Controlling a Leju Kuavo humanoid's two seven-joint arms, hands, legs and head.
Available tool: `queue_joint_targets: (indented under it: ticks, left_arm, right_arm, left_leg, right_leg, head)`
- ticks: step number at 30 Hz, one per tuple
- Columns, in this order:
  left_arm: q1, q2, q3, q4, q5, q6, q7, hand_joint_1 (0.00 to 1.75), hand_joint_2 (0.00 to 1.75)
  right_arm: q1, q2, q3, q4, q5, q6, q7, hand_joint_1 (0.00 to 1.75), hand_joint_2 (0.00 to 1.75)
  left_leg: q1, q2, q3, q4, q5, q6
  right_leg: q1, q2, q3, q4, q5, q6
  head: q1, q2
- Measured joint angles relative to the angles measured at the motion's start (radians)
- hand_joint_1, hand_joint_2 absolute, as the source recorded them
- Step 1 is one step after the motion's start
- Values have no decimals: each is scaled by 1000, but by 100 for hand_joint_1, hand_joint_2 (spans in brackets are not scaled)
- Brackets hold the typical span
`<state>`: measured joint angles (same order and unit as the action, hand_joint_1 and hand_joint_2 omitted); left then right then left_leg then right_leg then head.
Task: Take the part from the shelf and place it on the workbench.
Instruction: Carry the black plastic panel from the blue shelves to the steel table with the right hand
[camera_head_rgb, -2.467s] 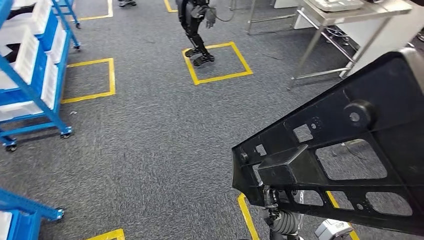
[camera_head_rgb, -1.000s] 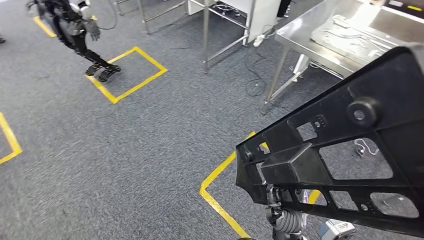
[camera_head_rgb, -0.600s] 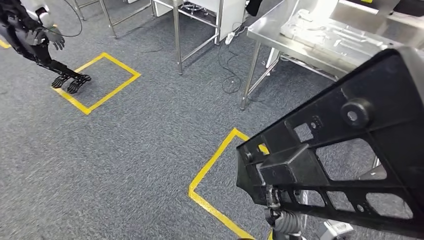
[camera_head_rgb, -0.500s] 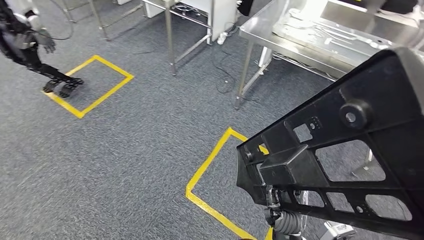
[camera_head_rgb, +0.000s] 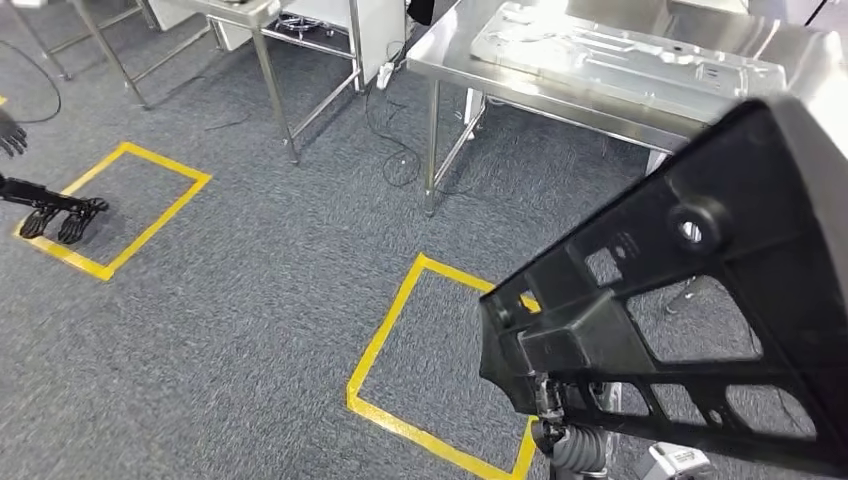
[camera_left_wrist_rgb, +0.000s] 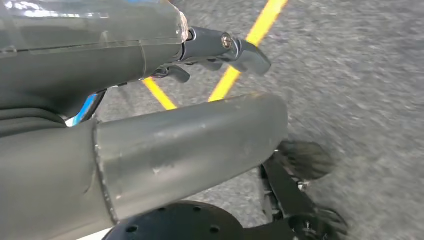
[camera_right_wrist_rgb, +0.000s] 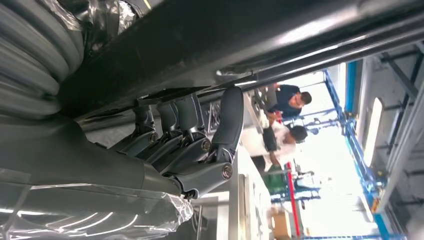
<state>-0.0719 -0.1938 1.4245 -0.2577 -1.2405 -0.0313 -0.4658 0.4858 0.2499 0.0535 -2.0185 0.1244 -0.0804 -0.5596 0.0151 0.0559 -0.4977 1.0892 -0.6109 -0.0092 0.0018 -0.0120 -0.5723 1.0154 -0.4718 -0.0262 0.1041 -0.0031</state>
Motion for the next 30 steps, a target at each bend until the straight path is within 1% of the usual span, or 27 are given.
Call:
queue_joint_targets:
  ticks: [1,2,3,4,5,6,7,8,9,10,11,12,13,14,16,17,18,19,20,21,23,24,25,27,28,29,30]
  left_arm:
    - [0,0,-1,0,0,0,-1,0,0]
    - [1,0,-1,0,0,1,-1,0,0]
    - [2,0,-1,0,-1,2,0,0,0]
    - [4,0,-1,0,-1,4,1,0,0]
    - [6,0,-2,0,-2,5,1,0,0]
    - [7,0,-2,0,-2,6,2,0,0]
    - [8,1,-3,0,-2,7,2,0,0]
    - [8,1,-3,0,-2,7,2,0,0]
    - [8,2,-3,0,-2,8,2,0,0]
    - [7,2,-4,0,-2,8,2,0,0]
    - [6,2,-4,0,-2,8,3,0,0]
    - [5,0,-5,0,-2,8,3,0,0]
    - [4,0,-5,0,-2,8,4,0,0]
    - [4,-1,-6,0,-2,7,5,0,0]
    - [7,0,-6,0,-2,6,7,0,0]
    - [9,0,-6,0,-2,6,7,0,0]
    - [10,0,-6,0,-2,5,8,0,0]
    - [11,1,-6,0,-2,4,9,0,0]
    - [11,1,-6,0,-2,3,9,0,0]
    - [11,1,-6,0,-2,1,9,0,0]
    - [9,0,-7,1,-2,-1,9,0,0]
    - [9,0,-8,1,-2,-2,9,0,0]
    - [8,-1,-9,1,-2,-2,9,0,0]
    - [4,-1,-11,1,-2,-3,9,0,0]
    - [2,-1,-12,1,-2,-3,9,0,0]
    - [1,-1,-13,1,-2,-3,9,0,0]
    - [1,0,-13,1,-2,-3,9,0,0]
  right_arm:
    - [0,1,0,-1,3,-2,1,175,175]
    - [0,1,1,-1,5,-5,2,175,175]
    - [1,1,1,-1,6,-8,3,175,175]
    - [3,1,1,-1,7,-11,3,175,175]
    - [3,1,1,-1,7,-14,4,175,175]
    - [4,1,1,-1,7,-15,5,175,175]
    - [4,1,1,-1,7,-16,5,175,175]
    - [4,1,2,-1,7,-17,5,175,175]
    - [4,1,2,-1,7,-17,5,175,175]
    - [4,1,2,-1,7,-18,6,175,175]
    - [5,1,3,-1,7,-18,8,175,175]
    - [7,1,3,-1,8,-19,10,175,175]
    - [8,1,3,-2,8,-20,12,175,175]
    - [9,1,3,-3,9,-21,14,175,175]
    - [8,0,3,-4,10,-23,17,175,175]
    - [6,0,3,-5,10,-25,18,175,175]
    - [6,0,3,-5,11,-26,19,175,175]
    - [7,0,3,-5,11,-27,19,175,175]
    - [8,0,3,-5,11,-28,20,175,175]
    - [8,0,3,-5,12,-29,20,175,175]
    - [8,0,3,-5,16,-31,21,175,175]
    - [7,0,4,-5,18,-32,22,175,175]
    - [7,0,5,-5,19,-33,23,175,175]
    - [8,0,7,-6,21,-36,24,175,175]
    - [10,0,7,-6,22,-38,24,175,175]
    - [11,0,8,-7,22,-39,24,175,175]
    - [10,0,9,-7,22,-40,25,175,175]
  left_leg:
    - [1,-28,-35,68,-30,-1]
    - [1,-40,-74,138,-55,-2]
    - [1,-45,-108,190,-63,-2]
    - [1,-47,-127,208,-51,-2]
    - [1,-50,-128,186,-17,-1]
    - [1,-58,-112,129,30,1]
    - [2,-81,-90,66,68,4]
    - [3,-108,-71,7,94,8]
    - [3,-130,-59,-28,105,11]
    - [2,-145,-55,-41,103,14]
    - [0,-141,-54,-47,102,18]
    - [1,-128,-52,-49,104,23]
    - [2,-116,-49,-55,107,30]
    - [5,-101,-46,-62,110,35]
    - [6,-72,-41,-69,110,44]
    - [5,-57,-41,-69,109,46]
    - [4,-42,-40,-69,106,46]
    - [4,-27,-38,-69,104,46]
    - [4,-13,-35,-69,101,45]
    - [4,1,-30,-69,97,43]
    - [2,23,-18,-70,90,37]
    - [1,31,-14,-71,86,33]
    - [1,40,-10,-73,84,28]
    - [-1,59,1,-80,80,16]
    - [0,54,7,-79,76,11]
    - [0,37,5,-64,64,6]
    - [0,11,-10,-28,41,3]
  right_leg:
    - [0,11,1,-1,-1,-4]
    - [1,23,1,0,-2,-6]
    - [2,39,2,2,-3,-8]
    - [2,55,4,4,-5,-8]
    - [2,72,6,7,-8,-7]
    - [2,88,9,11,-12,-5]
    - [0,102,10,14,-16,-1]
    - [1,115,9,21,-20,4]
    - [-2,126,5,26,-22,10]
    - [-4,137,-1,28,-21,17]
    - [-6,149,-6,29,-19,24]
    - [-8,158,-8,27,-17,31]
    - [-6,147,-11,32,-20,37]
    - [-3,123,-20,51,-32,42]
    - [-2,52,-67,147,-83,52]
    - [-5,33,-100,209,-111,57]
    - [-9,23,-128,261,-128,61]
    - [-12,19,-142,284,-127,64]
    - [-14,15,-136,269,-107,66]
    - [-15,5,-110,216,-71,65]
    - [-8,-40,-38,78,-14,54]
    - [-3,-58,-15,34,-2,47]
    - [2,-67,-7,15,-2,40]
    - [5,-47,-5,9,-2,28]
    - [2,-36,-2,3,2,23]
    - [-2,-24,2,-5,6,17]
    - [-6,-14,6,-13,10,12]
  head:
    - [0,0]
    - [0,0]
    - [0,0]
    - [0,0]
    - [0,0]
    - [0,0]
    - [0,0]
    - [0,0]
    - [0,0]
    - [0,0]
    - [0,0]
    - [0,0]
    - [1,0]
    - [3,0]
    - [7,0]
    - [8,0]
    - [8,0]
    - [8,0]
    - [8,0]
    - [8,0]
    - [7,0]
    - [7,0]
    - [7,0]
    - [7,0]
    - [7,0]
    - [7,0]
    - [7,0]
